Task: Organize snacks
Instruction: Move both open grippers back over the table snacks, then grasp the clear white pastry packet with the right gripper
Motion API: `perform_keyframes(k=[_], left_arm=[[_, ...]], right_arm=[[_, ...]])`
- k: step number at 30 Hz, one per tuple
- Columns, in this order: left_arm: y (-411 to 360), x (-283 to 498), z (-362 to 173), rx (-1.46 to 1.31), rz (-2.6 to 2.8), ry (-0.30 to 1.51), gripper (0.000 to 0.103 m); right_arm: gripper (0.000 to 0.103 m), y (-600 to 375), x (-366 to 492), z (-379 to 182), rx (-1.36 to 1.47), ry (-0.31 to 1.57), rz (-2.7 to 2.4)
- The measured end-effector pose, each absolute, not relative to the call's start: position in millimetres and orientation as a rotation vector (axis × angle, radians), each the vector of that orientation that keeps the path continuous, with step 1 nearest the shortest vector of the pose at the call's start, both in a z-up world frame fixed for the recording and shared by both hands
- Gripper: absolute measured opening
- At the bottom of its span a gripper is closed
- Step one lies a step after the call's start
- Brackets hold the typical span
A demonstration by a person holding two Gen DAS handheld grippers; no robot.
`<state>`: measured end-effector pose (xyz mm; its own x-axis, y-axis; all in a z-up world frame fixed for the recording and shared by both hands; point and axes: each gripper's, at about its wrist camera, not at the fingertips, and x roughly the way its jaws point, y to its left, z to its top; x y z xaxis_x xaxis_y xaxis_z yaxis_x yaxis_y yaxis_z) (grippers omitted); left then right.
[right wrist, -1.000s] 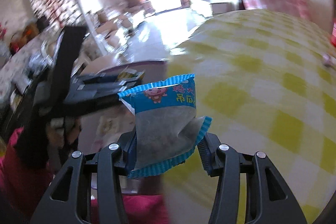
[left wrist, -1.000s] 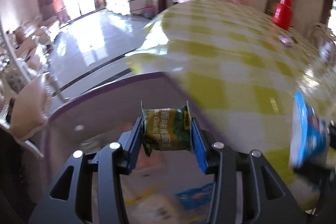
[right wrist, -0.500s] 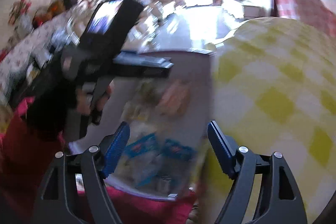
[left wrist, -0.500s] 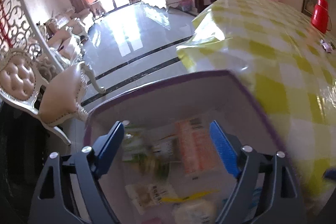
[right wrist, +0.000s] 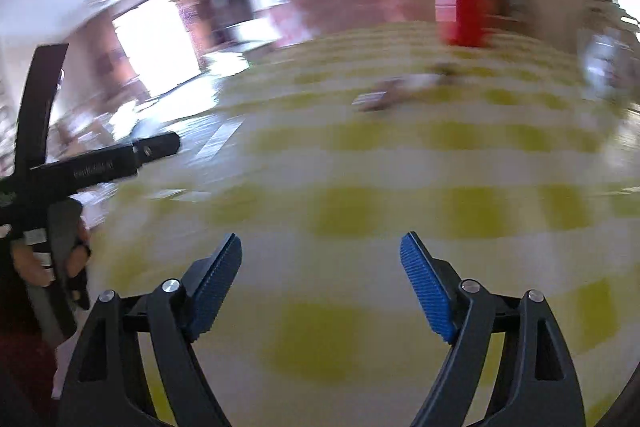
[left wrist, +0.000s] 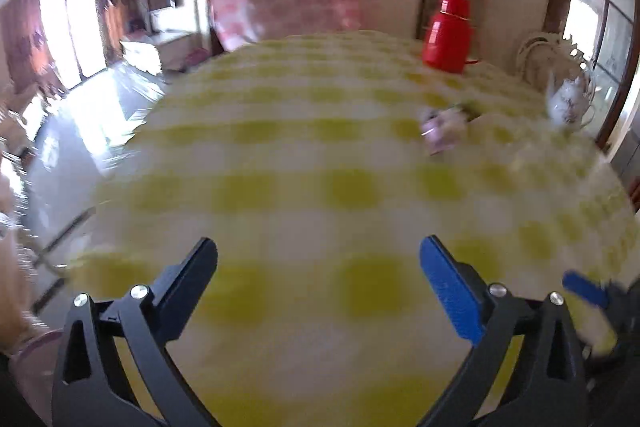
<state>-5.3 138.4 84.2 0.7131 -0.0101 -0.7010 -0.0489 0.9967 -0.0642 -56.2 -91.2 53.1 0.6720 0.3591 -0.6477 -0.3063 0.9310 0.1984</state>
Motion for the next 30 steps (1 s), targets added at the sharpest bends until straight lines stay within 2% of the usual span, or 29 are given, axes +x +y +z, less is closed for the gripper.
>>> perform_keyframes(k=[6, 12, 17, 22, 30], left_arm=[[51, 114, 58, -0.145, -0.038, 0.775, 0.101], [24, 182, 34, -0.126, -0.007, 0.766, 0.101], [56, 179, 30, -0.302, -0.059, 0.729, 0.101], [88, 173, 30, -0.427, -0.023, 0.674, 0.101], [120, 182, 17, -0.595, 0.033, 0.715, 0.101]], right_arm=[[0.080, -185, -35, 30, 0.246, 0.704, 0.185], [0.080, -200, -38, 32, 0.279, 0.685, 0.137], [0.078, -197, 2, 34, 0.364, 0.715, 0.158], [0.071, -177, 102, 38, 0.331, 0.762, 0.094], [0.070, -112, 227, 23, 0.285, 0.859, 0.040]])
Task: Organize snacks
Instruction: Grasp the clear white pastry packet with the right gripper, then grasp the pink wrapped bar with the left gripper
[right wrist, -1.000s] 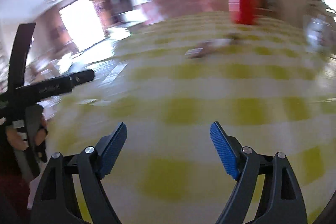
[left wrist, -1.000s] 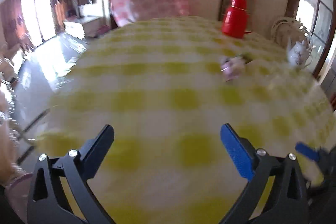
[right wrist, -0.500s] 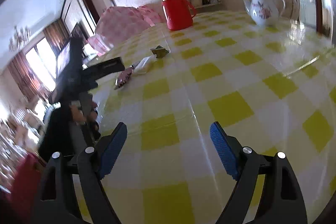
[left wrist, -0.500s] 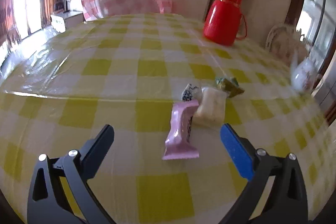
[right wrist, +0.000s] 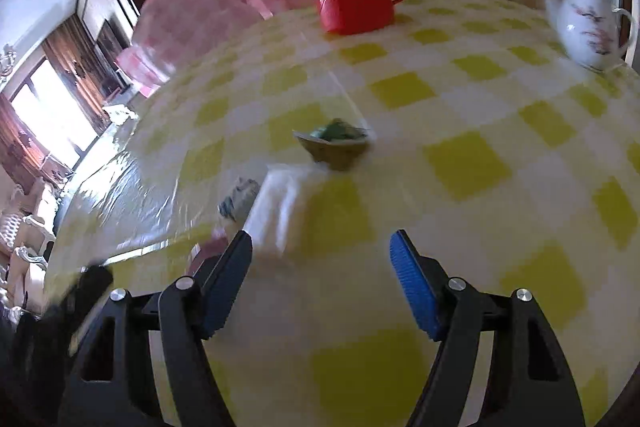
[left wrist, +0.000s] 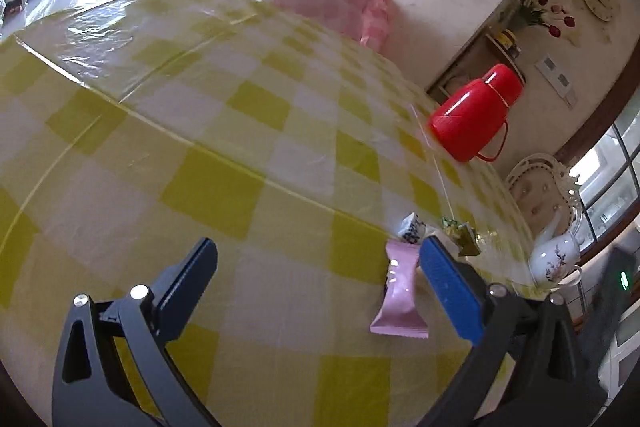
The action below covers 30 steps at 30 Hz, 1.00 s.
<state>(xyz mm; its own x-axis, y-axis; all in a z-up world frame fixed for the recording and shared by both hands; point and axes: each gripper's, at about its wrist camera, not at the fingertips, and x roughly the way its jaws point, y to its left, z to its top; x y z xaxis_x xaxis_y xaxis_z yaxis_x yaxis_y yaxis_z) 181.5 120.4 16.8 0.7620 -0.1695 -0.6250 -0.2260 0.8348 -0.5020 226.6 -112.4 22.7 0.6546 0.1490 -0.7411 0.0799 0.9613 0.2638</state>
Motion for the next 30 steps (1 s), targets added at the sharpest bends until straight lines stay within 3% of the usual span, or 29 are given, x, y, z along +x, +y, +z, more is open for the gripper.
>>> perform_keyframes(k=[9, 10, 11, 12, 15, 24, 30], left_arm=[[120, 185, 16, -0.592, 0.037, 0.733, 0.101], [120, 185, 16, -0.593, 0.034, 0.734, 0.101], [120, 185, 15, -0.593, 0.032, 0.734, 0.101], [120, 186, 15, -0.595, 0.030, 0.733, 0.101], [118, 189, 14, -0.582, 0.016, 0.750, 0.101], [100, 188, 20, -0.483, -0.011, 0.747, 0.101], [73, 188, 24, -0.351, -0.048, 0.768, 0.101]], right_arm=[[0.068, -75, 255, 8, 0.089, 0.930, -0.014], [0.062, -72, 254, 8, 0.063, 0.931, -0.004], [0.040, -71, 252, 8, 0.052, 0.925, 0.007], [0.038, -70, 249, 9, 0.042, 0.916, 0.026], [0.036, -79, 229, 13, 0.045, 0.915, 0.070], [0.036, -161, 61, 31, 0.220, 0.798, 0.087], [0.036, -183, 32, 26, 0.316, 0.725, 0.075]])
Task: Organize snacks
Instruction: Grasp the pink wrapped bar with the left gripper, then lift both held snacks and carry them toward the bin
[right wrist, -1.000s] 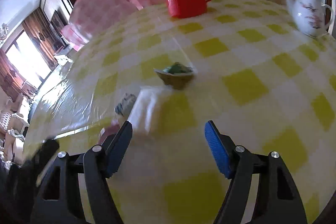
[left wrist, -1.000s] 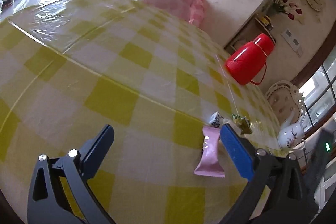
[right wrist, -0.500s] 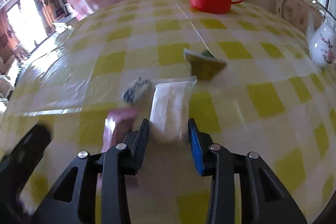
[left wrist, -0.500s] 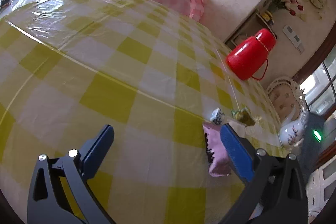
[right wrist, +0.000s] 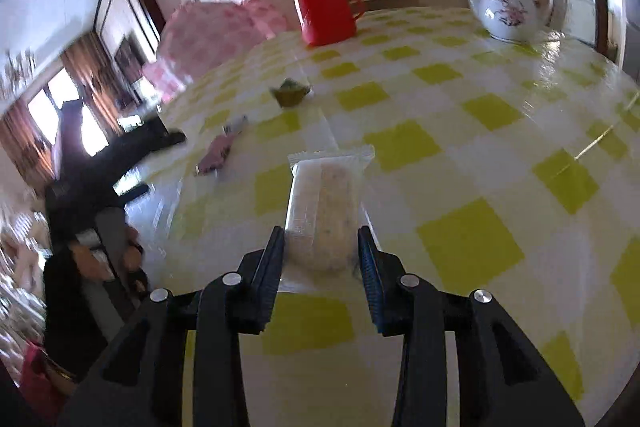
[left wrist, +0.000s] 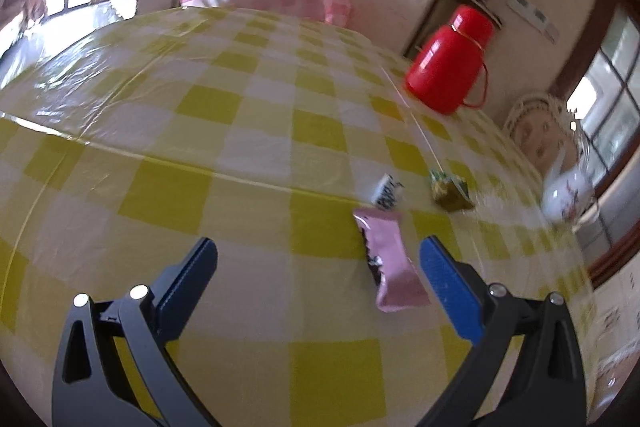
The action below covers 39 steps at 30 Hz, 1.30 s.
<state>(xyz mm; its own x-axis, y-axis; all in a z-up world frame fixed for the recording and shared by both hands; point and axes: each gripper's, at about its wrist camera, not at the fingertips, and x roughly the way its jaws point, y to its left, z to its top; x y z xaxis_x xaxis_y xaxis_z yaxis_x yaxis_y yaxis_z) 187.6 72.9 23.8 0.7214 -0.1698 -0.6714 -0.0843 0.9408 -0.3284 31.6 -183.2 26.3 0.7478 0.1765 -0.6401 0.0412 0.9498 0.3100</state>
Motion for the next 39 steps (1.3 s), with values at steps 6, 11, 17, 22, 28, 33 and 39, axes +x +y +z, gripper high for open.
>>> perform_keyframes(k=[6, 11, 17, 22, 28, 33, 39], left_arm=[[31, 195, 19, -0.167, -0.039, 0.855, 0.101], [11, 206, 18, -0.048, -0.009, 0.849, 0.101], [-11, 222, 10, 0.057, -0.052, 0.907, 0.027], [-20, 192, 16, 0.043, -0.105, 0.881, 0.021], [-40, 134, 29, 0.081, -0.175, 0.827, 0.021], [-35, 93, 37, 0.082, -0.153, 0.782, 0.021], [-11, 69, 37, 0.010, -0.133, 0.786, 0.021]], right_arm=[[0.037, -208, 32, 22, 0.431, 0.711, 0.054], [0.037, -209, 30, 24, 0.435, 0.697, 0.043], [0.037, -210, 30, 23, 0.434, 0.695, 0.044], [0.037, -214, 30, 23, 0.446, 0.683, 0.027], [0.037, -217, 29, 23, 0.460, 0.677, 0.022], [0.037, -220, 28, 23, 0.474, 0.679, 0.022], [0.037, -222, 26, 23, 0.482, 0.667, 0.019]])
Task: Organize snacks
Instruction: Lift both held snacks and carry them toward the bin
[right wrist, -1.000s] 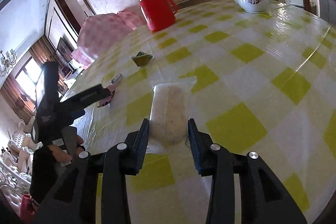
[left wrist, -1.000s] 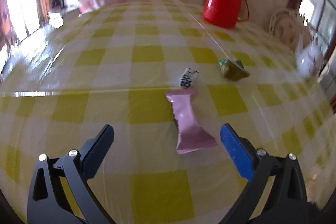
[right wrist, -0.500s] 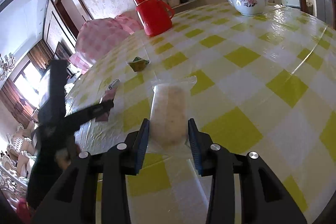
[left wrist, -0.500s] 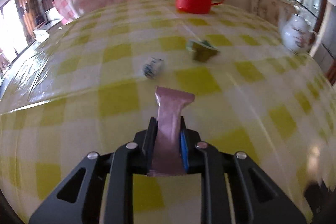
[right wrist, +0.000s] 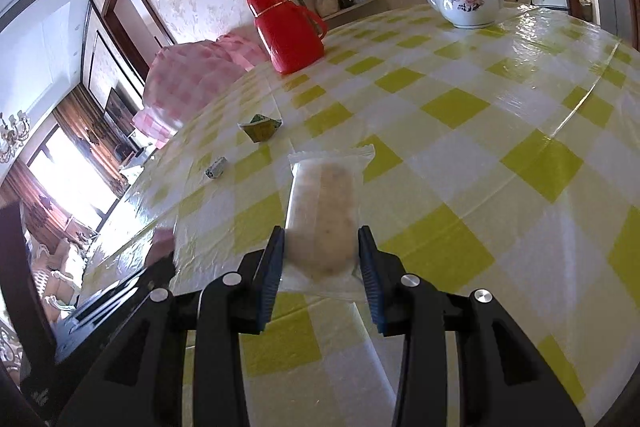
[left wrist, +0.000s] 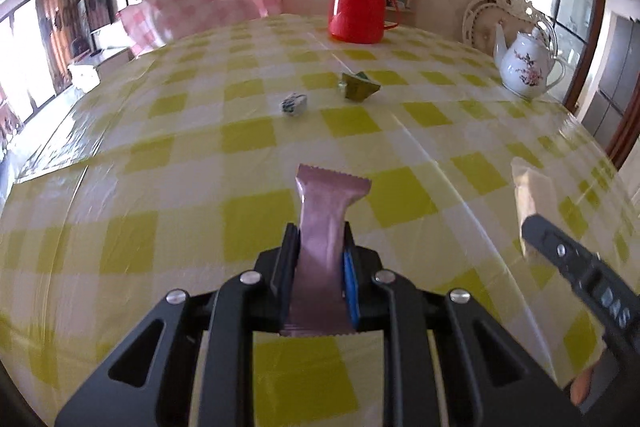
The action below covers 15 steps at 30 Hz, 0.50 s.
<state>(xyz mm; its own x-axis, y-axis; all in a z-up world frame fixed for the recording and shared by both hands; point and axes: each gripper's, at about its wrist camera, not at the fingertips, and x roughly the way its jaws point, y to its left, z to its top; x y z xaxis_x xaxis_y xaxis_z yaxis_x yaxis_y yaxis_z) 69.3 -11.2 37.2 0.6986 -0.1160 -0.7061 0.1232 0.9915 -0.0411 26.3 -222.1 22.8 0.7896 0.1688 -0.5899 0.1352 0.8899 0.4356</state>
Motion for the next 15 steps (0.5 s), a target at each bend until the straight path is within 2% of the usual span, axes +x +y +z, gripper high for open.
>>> perform_keyframes(k=[15], left_arm=[[41, 17, 38, -0.081, -0.082, 0.764, 0.021]], right_arm=[[0.037, -218, -9, 27, 0.447, 0.652, 0.012]])
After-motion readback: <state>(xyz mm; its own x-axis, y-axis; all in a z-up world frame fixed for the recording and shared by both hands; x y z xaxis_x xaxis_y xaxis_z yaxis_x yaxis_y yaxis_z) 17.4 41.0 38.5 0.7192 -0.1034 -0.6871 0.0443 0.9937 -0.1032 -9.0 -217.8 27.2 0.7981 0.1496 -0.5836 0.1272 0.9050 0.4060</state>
